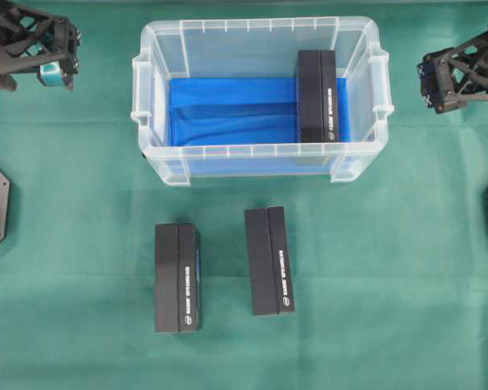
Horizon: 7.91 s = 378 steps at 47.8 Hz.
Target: Take out the box from the case.
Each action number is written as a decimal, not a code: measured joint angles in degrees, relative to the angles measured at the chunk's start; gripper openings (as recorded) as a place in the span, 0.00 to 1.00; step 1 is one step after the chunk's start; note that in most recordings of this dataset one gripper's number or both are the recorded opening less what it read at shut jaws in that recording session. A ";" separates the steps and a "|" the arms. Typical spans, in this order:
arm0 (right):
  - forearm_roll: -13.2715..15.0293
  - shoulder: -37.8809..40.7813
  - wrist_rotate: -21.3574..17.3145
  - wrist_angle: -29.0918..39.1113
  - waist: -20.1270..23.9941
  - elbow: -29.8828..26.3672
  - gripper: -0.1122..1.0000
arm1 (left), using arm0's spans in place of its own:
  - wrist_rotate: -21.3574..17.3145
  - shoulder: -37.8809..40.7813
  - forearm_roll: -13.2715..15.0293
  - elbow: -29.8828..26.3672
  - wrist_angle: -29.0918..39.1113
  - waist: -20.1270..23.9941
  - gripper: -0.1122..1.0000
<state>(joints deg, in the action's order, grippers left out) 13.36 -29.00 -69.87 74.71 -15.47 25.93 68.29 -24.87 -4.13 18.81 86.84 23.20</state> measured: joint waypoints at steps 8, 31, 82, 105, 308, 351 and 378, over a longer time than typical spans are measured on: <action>-0.09 2.11 -0.09 -0.26 -0.09 -0.62 0.92 | 0.00 0.00 0.18 0.00 -0.18 0.00 0.96; -1.14 12.30 -3.34 -4.22 1.14 -7.82 0.92 | 0.00 0.88 0.26 0.00 -1.76 -0.09 0.96; -0.79 26.28 -6.15 -5.98 2.99 -20.30 0.92 | -1.41 1.14 0.26 0.00 -4.66 -0.18 0.96; -0.70 26.28 -6.33 -5.80 2.99 -20.30 0.92 | -1.32 1.14 0.18 0.00 -4.66 -0.62 0.96; 1.85 34.54 -12.39 -16.88 -0.09 -11.95 0.70 | -1.32 -0.62 0.26 2.20 -4.75 -2.99 0.96; 2.81 28.21 -11.69 3.69 2.29 -25.14 0.70 | -1.32 -0.62 0.09 2.20 -6.06 -2.99 0.96; 4.04 28.04 -8.79 13.45 2.81 -35.07 0.70 | -1.32 -0.62 0.09 2.20 -6.33 -3.16 0.96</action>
<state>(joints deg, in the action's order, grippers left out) 17.40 -0.97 -78.66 88.15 -12.66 -9.14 66.97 -25.49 -4.04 21.01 80.51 20.04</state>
